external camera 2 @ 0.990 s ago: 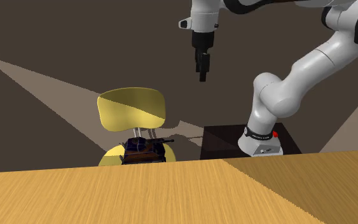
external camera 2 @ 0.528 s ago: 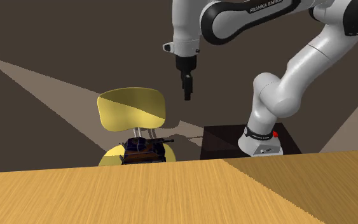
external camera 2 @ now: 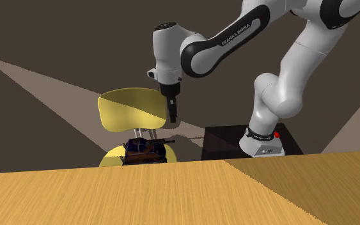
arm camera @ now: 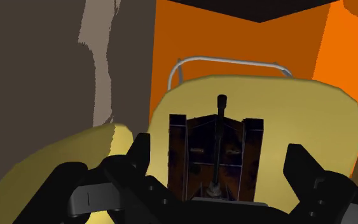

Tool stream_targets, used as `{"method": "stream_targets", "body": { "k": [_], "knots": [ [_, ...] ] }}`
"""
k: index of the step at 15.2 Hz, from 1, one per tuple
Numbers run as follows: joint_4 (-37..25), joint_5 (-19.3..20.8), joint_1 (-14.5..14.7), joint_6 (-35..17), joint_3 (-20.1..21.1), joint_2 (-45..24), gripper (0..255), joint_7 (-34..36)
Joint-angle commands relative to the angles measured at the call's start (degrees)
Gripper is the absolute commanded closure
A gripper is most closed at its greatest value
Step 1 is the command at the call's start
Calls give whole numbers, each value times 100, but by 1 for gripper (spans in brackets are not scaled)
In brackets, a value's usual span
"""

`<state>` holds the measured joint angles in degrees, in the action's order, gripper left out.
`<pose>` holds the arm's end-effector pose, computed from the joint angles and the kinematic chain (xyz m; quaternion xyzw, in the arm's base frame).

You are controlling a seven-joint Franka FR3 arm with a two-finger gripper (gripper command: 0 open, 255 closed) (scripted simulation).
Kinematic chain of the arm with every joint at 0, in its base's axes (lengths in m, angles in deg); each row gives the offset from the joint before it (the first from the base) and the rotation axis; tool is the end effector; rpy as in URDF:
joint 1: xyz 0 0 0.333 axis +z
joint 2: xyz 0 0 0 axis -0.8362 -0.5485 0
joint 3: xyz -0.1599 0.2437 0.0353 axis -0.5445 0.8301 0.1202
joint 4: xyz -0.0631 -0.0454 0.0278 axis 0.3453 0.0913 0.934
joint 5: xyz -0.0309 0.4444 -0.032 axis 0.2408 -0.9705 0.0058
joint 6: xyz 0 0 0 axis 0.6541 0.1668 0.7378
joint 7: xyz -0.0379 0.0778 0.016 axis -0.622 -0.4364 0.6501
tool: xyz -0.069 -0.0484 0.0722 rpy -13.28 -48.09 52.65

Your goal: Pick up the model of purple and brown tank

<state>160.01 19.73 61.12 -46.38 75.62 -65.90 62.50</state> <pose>0.4844 0.0840 0.3591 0.9956 0.0925 -0.0175 0.0017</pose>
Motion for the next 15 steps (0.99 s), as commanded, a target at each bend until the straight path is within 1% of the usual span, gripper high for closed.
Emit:
{"method": "stream_targets", "body": {
  "k": [1,5,9,15],
  "knots": [
    [-76,68,-6,-338,39,-421,0,28],
    [-378,246,25,-892,152,-1316,0,204],
    [-800,498,80,-1336,216,-2232,0,419],
    [-736,585,97,-1721,197,-2560,0,489]
  ]
}}
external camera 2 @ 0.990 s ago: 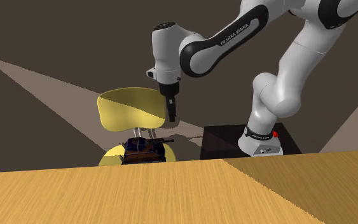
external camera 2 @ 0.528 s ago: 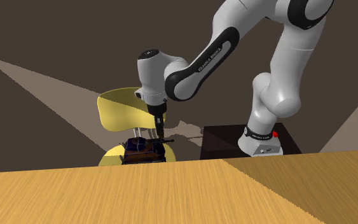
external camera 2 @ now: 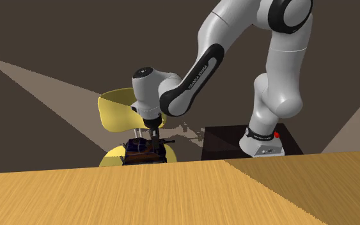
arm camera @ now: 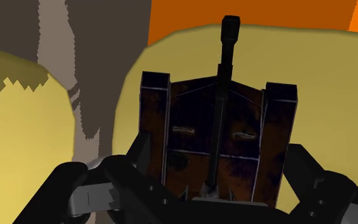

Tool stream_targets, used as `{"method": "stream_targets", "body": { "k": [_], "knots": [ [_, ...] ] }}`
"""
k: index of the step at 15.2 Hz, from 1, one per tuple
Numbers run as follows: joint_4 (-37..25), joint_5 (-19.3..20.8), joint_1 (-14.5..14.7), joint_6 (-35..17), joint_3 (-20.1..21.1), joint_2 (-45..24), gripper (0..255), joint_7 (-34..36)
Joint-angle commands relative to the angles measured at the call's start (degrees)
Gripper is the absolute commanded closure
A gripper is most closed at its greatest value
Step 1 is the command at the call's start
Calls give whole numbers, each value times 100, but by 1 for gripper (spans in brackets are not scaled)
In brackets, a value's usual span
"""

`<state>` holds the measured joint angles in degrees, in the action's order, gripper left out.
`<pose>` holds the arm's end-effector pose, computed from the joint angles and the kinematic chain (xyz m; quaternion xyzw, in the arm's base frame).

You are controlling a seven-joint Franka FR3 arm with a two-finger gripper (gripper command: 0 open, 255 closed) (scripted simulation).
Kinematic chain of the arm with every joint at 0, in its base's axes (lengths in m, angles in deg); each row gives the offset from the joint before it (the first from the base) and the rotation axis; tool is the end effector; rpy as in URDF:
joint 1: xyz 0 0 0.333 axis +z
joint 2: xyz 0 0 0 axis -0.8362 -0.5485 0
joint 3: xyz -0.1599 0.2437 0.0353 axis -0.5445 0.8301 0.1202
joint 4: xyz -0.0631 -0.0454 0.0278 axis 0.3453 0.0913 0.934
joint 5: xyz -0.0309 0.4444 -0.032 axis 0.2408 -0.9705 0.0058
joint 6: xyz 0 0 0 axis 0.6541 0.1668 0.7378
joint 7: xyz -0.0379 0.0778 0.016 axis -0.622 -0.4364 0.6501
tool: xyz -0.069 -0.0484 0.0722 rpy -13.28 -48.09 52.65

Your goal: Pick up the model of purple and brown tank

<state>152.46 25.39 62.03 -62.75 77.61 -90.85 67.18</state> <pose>0.5373 0.1217 0.2171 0.9933 0.1120 -0.0232 0.0170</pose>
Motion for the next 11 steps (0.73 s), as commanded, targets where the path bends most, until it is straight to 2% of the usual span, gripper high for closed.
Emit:
{"method": "stream_targets", "body": {
  "k": [1,4,5,11],
  "knots": [
    [32,35,7,-157,-5,-124,0,33],
    [50,62,11,-271,-13,-221,0,54],
    [56,63,10,-281,-14,-225,255,54],
    [59,62,9,-279,-15,-220,255,51]
  ]
}}
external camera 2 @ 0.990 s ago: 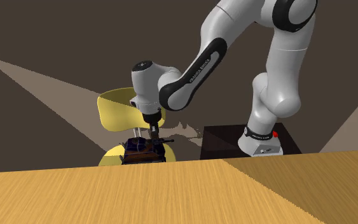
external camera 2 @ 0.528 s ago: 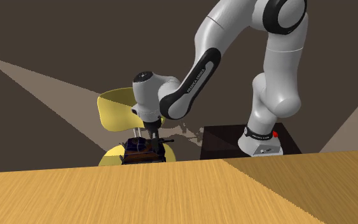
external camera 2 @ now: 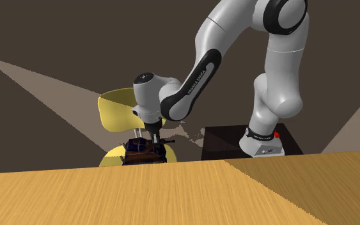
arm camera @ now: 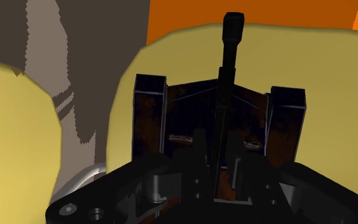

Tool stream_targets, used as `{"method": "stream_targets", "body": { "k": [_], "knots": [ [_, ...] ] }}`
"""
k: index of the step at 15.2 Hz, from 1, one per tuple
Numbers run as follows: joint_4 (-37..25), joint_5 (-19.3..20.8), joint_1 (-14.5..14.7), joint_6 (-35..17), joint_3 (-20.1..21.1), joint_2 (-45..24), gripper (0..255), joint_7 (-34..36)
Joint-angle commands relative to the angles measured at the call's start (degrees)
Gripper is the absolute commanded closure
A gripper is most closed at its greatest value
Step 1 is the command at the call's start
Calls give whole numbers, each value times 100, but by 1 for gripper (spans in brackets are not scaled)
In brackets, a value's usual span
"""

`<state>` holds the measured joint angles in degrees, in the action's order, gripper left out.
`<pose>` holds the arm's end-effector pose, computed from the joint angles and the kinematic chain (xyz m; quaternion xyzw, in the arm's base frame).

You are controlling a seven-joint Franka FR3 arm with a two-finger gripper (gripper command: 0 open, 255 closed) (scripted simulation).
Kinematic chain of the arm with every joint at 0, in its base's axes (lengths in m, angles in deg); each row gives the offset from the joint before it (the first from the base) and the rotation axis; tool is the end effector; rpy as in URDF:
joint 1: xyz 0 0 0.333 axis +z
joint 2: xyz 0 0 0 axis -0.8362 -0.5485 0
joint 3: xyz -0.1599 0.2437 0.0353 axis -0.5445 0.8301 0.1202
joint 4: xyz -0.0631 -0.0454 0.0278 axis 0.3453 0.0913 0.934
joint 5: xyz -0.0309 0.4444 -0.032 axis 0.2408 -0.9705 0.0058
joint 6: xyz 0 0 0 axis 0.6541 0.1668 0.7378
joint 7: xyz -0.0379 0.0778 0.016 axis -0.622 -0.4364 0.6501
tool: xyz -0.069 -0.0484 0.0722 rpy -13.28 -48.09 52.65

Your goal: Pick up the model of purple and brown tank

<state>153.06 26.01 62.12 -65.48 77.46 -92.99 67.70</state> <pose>0.5339 0.1214 0.1962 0.9933 0.1119 -0.0229 0.0171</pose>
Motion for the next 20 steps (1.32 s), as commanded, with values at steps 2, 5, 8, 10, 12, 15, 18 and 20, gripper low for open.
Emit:
{"method": "stream_targets", "body": {
  "k": [2,5,8,10,12,15,18,20],
  "knots": [
    [-3,1,1,-6,0,-7,255,0],
    [-33,-34,-3,146,11,116,255,-25],
    [-79,-81,-8,366,22,292,255,-62],
    [-116,-111,-11,513,28,405,255,-86],
    [-157,-138,-13,662,32,514,255,-108],
    [-229,-175,-16,886,36,668,255,-138],
    [-313,-208,-17,1112,39,813,255,-166],
    [-317,-210,-17,1123,39,820,255,-168]
  ]
}}
